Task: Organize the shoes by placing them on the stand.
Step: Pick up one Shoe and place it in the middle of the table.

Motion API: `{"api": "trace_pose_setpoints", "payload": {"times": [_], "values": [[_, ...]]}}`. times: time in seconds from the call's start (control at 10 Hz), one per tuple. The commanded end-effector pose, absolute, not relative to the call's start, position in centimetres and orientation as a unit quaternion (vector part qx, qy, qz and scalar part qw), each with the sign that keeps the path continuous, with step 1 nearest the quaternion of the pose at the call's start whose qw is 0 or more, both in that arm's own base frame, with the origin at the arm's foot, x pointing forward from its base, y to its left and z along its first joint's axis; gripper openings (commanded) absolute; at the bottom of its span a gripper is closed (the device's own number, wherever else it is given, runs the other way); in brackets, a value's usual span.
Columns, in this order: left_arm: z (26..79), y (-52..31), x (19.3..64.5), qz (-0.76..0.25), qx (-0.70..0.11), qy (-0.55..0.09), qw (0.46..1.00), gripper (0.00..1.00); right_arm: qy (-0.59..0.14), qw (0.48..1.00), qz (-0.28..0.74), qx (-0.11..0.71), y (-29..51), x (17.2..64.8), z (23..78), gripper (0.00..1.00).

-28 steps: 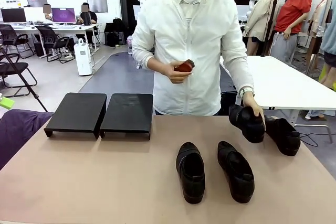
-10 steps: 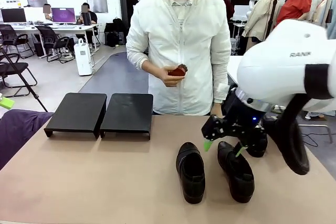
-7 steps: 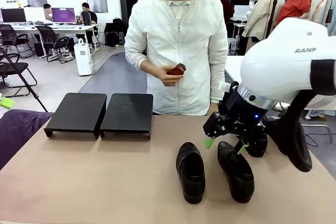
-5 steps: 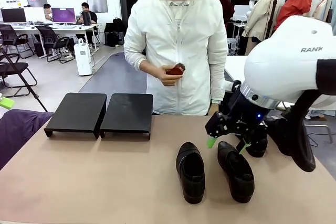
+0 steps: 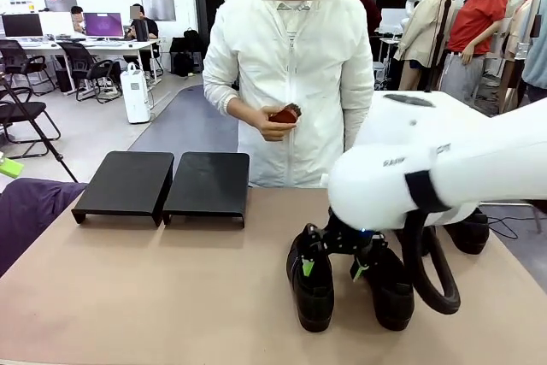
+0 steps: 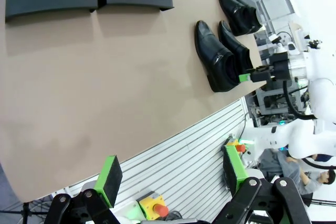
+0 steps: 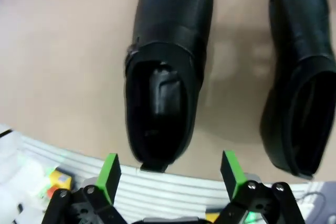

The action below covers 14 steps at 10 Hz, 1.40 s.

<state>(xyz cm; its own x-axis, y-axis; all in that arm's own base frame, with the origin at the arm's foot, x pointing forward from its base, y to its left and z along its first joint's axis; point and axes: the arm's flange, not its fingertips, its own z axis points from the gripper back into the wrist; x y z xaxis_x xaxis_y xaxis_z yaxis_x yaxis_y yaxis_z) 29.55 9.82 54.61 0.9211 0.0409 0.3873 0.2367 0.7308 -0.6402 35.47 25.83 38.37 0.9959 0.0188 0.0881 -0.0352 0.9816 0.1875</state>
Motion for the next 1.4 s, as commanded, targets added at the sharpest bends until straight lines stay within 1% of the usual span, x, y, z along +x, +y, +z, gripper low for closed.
{"api": "trace_pose_setpoints", "payload": {"times": [0.0, 0.2, 0.4, 0.5, 0.6, 0.9, 1.3], "values": [[54.6, 9.9, 29.5, -0.062, -0.371, -0.197, 0.906, 1.00, -0.034, 0.997, -0.016, 0.070, 27.7, 36.9, 36.1, 1.00], [54.6, 9.9, 29.5, -0.062, -0.371, -0.197, 0.906, 1.00, -0.033, 0.996, -0.029, 0.077, 27.7, 37.2, 34.7, 1.00], [54.6, 9.9, 29.5, -0.062, -0.371, -0.197, 0.906, 1.00, -0.037, 0.996, -0.038, 0.073, 27.7, 37.4, 34.7, 1.00], [54.6, 9.9, 29.5, -0.062, -0.371, -0.197, 0.906, 1.00, -0.040, 0.997, -0.039, 0.062, 27.7, 37.4, 34.6, 0.40], [54.6, 9.9, 29.5, -0.062, -0.371, -0.197, 0.906, 1.00, -0.037, 0.995, -0.030, 0.084, 27.7, 37.4, 34.7, 0.00], [54.6, 9.9, 29.5, -0.062, -0.371, -0.197, 0.906, 1.00, -0.048, 0.992, -0.059, 0.096, 26.3, 37.6, 34.7, 0.00], [54.6, 9.9, 29.5, -0.062, -0.371, -0.197, 0.906, 1.00, -0.032, 0.993, -0.050, 0.104, 26.5, 37.5, 33.5, 0.00]]}}
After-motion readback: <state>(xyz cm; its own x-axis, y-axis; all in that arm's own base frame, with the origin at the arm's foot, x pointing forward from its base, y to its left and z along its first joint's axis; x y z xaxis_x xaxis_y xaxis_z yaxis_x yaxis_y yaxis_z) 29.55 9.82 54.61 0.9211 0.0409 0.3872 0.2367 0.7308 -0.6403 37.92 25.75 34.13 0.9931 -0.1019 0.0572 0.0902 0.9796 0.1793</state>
